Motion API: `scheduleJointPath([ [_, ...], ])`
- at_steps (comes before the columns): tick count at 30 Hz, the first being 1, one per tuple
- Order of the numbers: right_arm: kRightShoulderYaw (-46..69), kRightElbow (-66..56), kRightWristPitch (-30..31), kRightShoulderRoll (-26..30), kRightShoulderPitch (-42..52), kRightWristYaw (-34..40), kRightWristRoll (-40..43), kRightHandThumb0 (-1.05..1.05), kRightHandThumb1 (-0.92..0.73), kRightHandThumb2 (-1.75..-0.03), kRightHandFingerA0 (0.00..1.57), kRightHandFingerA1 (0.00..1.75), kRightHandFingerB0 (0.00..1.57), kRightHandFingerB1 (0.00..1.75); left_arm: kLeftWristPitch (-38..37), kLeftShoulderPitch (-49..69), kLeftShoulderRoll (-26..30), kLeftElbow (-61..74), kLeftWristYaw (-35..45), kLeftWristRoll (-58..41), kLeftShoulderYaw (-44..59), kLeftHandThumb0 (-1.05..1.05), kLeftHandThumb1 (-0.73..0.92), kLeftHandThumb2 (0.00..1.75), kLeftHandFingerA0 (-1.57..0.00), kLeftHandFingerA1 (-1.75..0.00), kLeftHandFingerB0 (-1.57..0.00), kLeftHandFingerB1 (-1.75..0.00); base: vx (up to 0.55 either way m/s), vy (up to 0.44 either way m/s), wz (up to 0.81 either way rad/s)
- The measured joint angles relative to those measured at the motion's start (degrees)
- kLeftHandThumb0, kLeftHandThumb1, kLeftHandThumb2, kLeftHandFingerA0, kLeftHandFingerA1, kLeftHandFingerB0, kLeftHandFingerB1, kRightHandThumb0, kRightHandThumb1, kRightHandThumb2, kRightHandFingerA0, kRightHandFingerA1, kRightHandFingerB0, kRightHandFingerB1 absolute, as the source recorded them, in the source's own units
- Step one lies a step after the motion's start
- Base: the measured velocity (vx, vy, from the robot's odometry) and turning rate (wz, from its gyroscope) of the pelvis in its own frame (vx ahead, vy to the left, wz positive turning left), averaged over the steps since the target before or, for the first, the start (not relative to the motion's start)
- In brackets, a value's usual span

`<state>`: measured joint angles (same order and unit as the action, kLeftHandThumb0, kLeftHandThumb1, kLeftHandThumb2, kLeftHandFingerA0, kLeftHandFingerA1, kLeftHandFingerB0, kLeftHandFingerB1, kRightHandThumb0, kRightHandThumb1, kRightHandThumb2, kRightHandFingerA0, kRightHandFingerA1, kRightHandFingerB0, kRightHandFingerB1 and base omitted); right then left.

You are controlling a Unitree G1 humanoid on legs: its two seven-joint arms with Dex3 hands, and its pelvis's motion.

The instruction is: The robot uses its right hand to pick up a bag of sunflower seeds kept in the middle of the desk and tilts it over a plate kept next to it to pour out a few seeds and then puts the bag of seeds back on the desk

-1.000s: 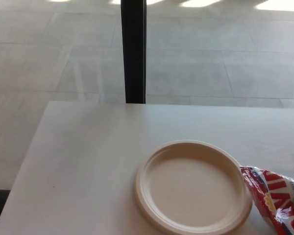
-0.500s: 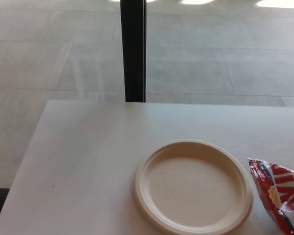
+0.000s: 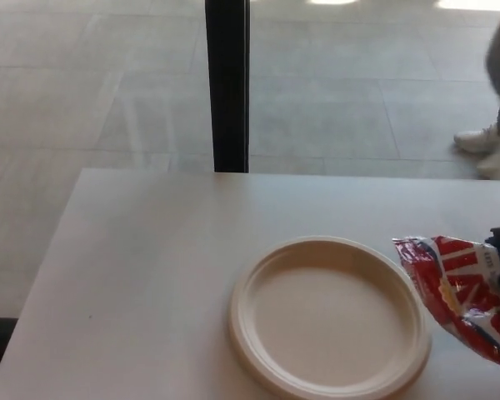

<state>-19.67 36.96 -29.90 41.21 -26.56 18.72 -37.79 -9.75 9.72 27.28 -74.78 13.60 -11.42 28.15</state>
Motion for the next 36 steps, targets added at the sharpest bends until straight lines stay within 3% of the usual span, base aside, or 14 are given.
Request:
scheduleJointPath([
  [8,2.3,-12.5,4.9,0.2,1.2,-6.7,-0.6,-0.23,-0.43,-1.03,0.87,1.75,0.72,1.61,0.0,0.2,0.1,0.0,0.1,0.0,-0.4,-0.63,0.63,0.59,-0.56,-0.55,-0.50,-0.40,0.00,0.000,0.00],
  [9,2.3,-13.3,5.5,0.2,1.2,-7.3,-0.8,-0.23,-0.42,-0.99,0.86,1.75,0.72,1.55,0.0,0.2,0.1,0.0,0.1,0.0,-0.4,-0.64,0.49,0.89,-0.50,-0.63,-0.44,-0.54,0.00,0.000,0.00],
  [11,2.3,-15.4,7.4,0.2,0.7,-9.3,-2.0,-0.23,-0.42,-0.99,0.86,1.75,0.72,1.55,0.0,0.2,0.1,0.0,0.1,0.0,-0.5,-0.64,0.49,0.89,-0.50,-0.63,-0.44,-0.54,0.00,0.000,0.00],
  [12,2.3,-15.9,8.0,0.2,0.5,-9.8,-2.4,-0.22,-0.43,-0.94,0.86,1.75,0.71,1.59,0.0,0.2,0.1,0.0,0.1,0.0,-0.6,-0.64,0.64,0.59,-0.54,-0.52,-0.49,-0.40,0.00,0.000,0.00],
  [15,2.1,-17.5,10.5,0.2,-1.4,-12.1,-4.1,-0.24,-0.47,-0.86,0.85,1.75,0.68,1.64,0.0,0.3,0.3,0.0,0.1,0.1,-1.0,-0.66,0.63,0.59,-0.54,-0.54,-0.48,-0.39,0.00,0.000,0.00],
  [16,2.1,-17.9,11.5,0.2,-2.1,-13.0,-4.8,-0.26,-0.46,-0.87,0.86,1.75,0.68,1.65,0.0,0.3,0.4,0.0,0.1,0.1,-1.1,-0.66,0.49,0.89,-0.49,-0.63,-0.44,-0.54,0.00,0.000,0.00],
  [17,2.0,-18.1,12.3,0.2,-2.8,-13.7,-5.2,-0.26,-0.46,-0.87,0.85,1.75,0.66,1.68,0.0,0.4,0.5,0.0,0.1,0.1,-1.3,-0.66,0.49,0.89,-0.50,-0.63,-0.45,-0.54,0.00,0.000,0.00],
  [18,2.0,-18.2,13.0,0.2,-3.5,-14.4,-5.6,-0.26,-0.44,-0.89,0.86,1.75,0.67,1.66,0.0,0.4,0.6,0.0,0.1,0.2,-1.4,-0.64,0.63,0.59,-0.54,-0.55,-0.49,-0.40,0.00,0.000,0.00],
  [24,1.9,-18.1,17.0,-0.7,-7.3,-16.9,-8.0,-0.31,-0.49,-0.94,0.85,1.75,0.66,1.65,0.0,0.3,1.4,0.0,0.1,0.1,-1.7,-0.65,0.63,0.59,-0.55,-0.53,-0.48,-0.39,0.00,0.000,0.00],
  [25,1.7,-17.9,17.5,-0.8,-7.7,-17.0,-8.5,-0.32,-0.46,-0.96,0.85,1.75,0.69,1.59,0.0,0.3,1.5,0.0,0.1,0.1,-1.8,-0.67,0.49,0.89,-0.50,-0.62,-0.44,-0.53,0.00,0.000,0.00],
  [26,1.5,-17.6,18.0,-0.9,-8.3,-17.1,-9.1,-0.31,-0.46,-0.88,0.87,1.75,0.72,1.62,0.0,0.3,1.6,0.0,0.2,0.1,-1.8,-0.66,0.61,0.58,-0.54,-0.54,-0.49,-0.39,0.00,0.000,0.00],
  [27,1.4,-17.5,18.3,-1.0,-8.6,-17.2,-9.4,-0.32,-0.49,-0.77,0.88,1.75,0.74,1.59,0.0,0.3,1.6,0.0,0.3,0.0,-1.7,-0.66,0.48,0.89,-0.49,-0.63,-0.45,-0.53,0.00,0.000,0.00],
  [29,1.1,-17.5,19.1,-1.2,-9.6,-17.7,-10.0,-0.33,-0.48,-0.77,0.87,1.75,0.75,1.58,0.0,0.3,1.6,0.1,0.4,-0.1,-1.5,-0.66,0.62,0.59,-0.53,-0.55,-0.49,-0.39,0.00,0.000,0.00],
  [36,0.3,-17.9,21.3,-2.4,-11.2,-19.9,-11.5,-0.29,-0.49,-0.84,0.87,1.75,0.70,1.67,0.0,0.2,1.7,0.0,0.4,0.2,-2.4,-0.66,0.64,0.60,-0.52,-0.52,-0.46,-0.39,0.00,0.000,0.00],
])
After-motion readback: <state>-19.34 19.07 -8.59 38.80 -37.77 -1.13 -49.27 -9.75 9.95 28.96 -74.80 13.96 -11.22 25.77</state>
